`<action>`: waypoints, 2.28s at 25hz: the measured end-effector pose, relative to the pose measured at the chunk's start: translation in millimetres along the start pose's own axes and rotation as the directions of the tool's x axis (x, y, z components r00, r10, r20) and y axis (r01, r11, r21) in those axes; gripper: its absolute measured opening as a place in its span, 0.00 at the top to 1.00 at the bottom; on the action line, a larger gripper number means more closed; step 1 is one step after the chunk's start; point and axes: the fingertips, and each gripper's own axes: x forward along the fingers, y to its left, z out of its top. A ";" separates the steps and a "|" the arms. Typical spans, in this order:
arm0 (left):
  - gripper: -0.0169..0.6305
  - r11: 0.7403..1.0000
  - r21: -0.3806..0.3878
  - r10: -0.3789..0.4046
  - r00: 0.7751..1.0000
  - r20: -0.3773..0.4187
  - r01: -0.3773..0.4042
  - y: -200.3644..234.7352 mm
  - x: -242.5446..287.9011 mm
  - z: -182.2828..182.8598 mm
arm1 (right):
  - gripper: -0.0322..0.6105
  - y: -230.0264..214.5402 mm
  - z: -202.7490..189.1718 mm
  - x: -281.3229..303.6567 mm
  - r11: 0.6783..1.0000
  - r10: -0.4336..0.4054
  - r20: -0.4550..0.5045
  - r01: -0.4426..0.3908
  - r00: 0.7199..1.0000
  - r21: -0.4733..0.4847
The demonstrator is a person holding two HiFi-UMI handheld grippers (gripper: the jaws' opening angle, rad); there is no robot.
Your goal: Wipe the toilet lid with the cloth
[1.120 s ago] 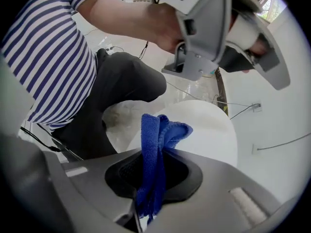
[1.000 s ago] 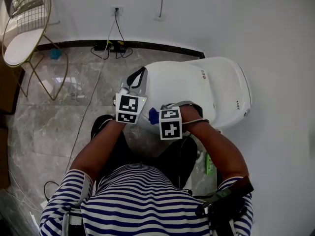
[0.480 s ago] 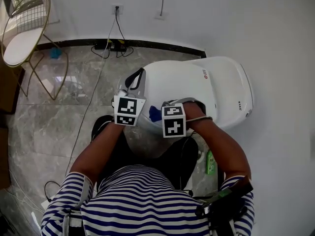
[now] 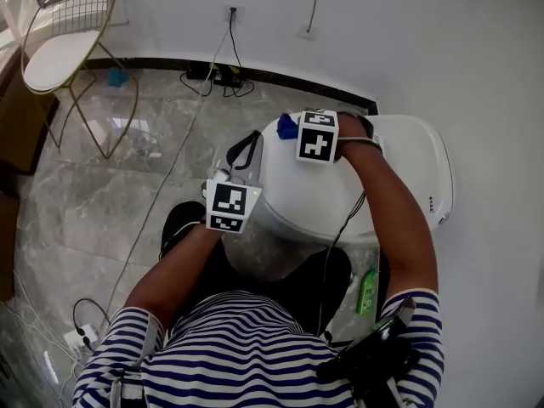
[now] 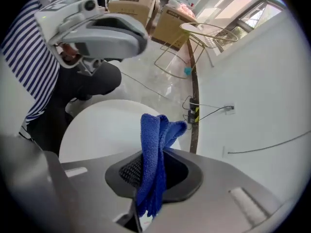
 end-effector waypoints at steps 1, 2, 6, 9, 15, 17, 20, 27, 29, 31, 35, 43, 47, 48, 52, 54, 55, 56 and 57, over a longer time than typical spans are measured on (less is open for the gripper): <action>0.97 1.000 -0.001 0.008 1.000 -0.005 -0.008 2.9 -2.3 -2.4 | 0.85 -10.8 2.8 7.5 1.000 0.000 -0.014 0.000 1.000 -0.009; 0.97 1.000 -0.001 0.015 1.000 -0.009 -0.015 6.0 -4.6 -4.7 | 0.85 -20.3 5.6 15.3 1.000 0.001 -0.028 -0.001 1.000 -0.018; 0.97 0.999 -0.003 0.051 0.999 -0.016 -0.051 22.8 -17.0 -10.5 | 0.85 -48.5 23.6 46.5 1.000 0.009 -0.052 -0.010 0.999 -0.017; 0.97 0.997 -0.001 0.075 0.997 -0.021 -0.075 36.6 -28.6 -15.8 | 0.85 -56.6 41.0 67.6 1.000 0.011 -0.062 -0.012 0.998 -0.016; 0.97 0.995 -0.009 0.102 0.995 -0.020 -0.103 56.0 -41.7 -19.4 | 0.85 -43.0 54.4 83.9 0.996 0.054 -0.118 -0.062 0.992 -0.061; 0.97 0.994 -0.012 0.104 0.994 -0.017 -0.104 58.3 -42.3 -18.7 | 0.85 -40.2 57.2 80.8 0.996 0.063 -0.110 -0.069 0.992 -0.057; 0.97 0.995 -0.015 0.103 0.995 -0.014 -0.103 58.6 -40.9 -16.6 | 0.85 -34.4 59.3 75.9 0.996 0.063 -0.097 -0.070 0.993 -0.061; 0.97 0.995 -0.017 0.098 0.995 -0.008 -0.098 60.3 -37.5 -12.7 | 0.85 0.6 72.8 56.3 0.990 0.071 -0.070 -0.079 0.995 -0.120; 0.97 0.995 -0.015 0.098 0.995 -0.005 -0.098 60.9 -35.5 -9.7 | 0.85 14.7 77.9 47.8 0.986 0.071 -0.049 -0.078 0.996 -0.148; 0.97 0.995 -0.011 0.098 0.995 -0.001 -0.098 60.6 -33.3 -7.2 | 0.85 31.8 81.4 39.7 0.981 0.071 -0.025 -0.074 0.997 -0.179; 0.97 0.995 -0.004 0.099 0.995 -0.002 -0.099 63.2 -28.6 -4.9 | 0.85 71.3 83.4 23.2 0.969 0.070 -0.003 -0.069 0.998 -0.237; 0.97 0.997 0.002 0.077 0.997 0.008 -0.077 52.1 -14.6 2.6 | 0.85 146.3 77.7 -0.9 0.941 0.103 0.004 -0.096 0.995 -0.326; 0.97 0.998 0.003 0.063 0.998 0.009 -0.063 44.0 -10.0 4.5 | 0.85 172.5 74.1 -7.1 0.930 0.136 -0.002 -0.128 0.991 -0.344; 0.97 0.998 0.003 0.060 0.998 0.011 -0.060 42.2 -9.1 5.5 | 0.85 177.8 73.6 -8.4 0.926 0.145 -0.006 -0.138 0.989 -0.350; 0.97 0.999 0.006 0.045 0.999 0.015 -0.045 33.5 -4.7 8.8 | 0.85 194.9 72.5 -10.9 0.916 0.169 -0.011 -0.161 0.986 -0.367; 0.97 0.999 0.008 0.037 0.999 0.016 -0.037 28.7 -2.0 10.1 | 0.85 200.0 71.6 -11.9 0.918 0.170 0.000 -0.158 0.985 -0.363; 0.97 0.999 0.009 0.033 0.999 0.016 -0.033 26.0 -0.4 10.9 | 0.85 203.0 70.6 -12.8 0.920 0.175 0.006 -0.161 0.985 -0.357; 0.97 1.000 0.009 0.029 0.999 0.017 -0.029 23.3 1.3 11.7 | 0.85 206.5 69.7 -14.2 0.923 0.185 0.016 -0.168 0.983 -0.347; 0.97 1.000 0.010 0.025 1.000 0.018 -0.025 20.6 3.1 12.5 | 0.85 210.4 69.4 -15.9 0.926 0.198 0.031 -0.177 0.980 -0.332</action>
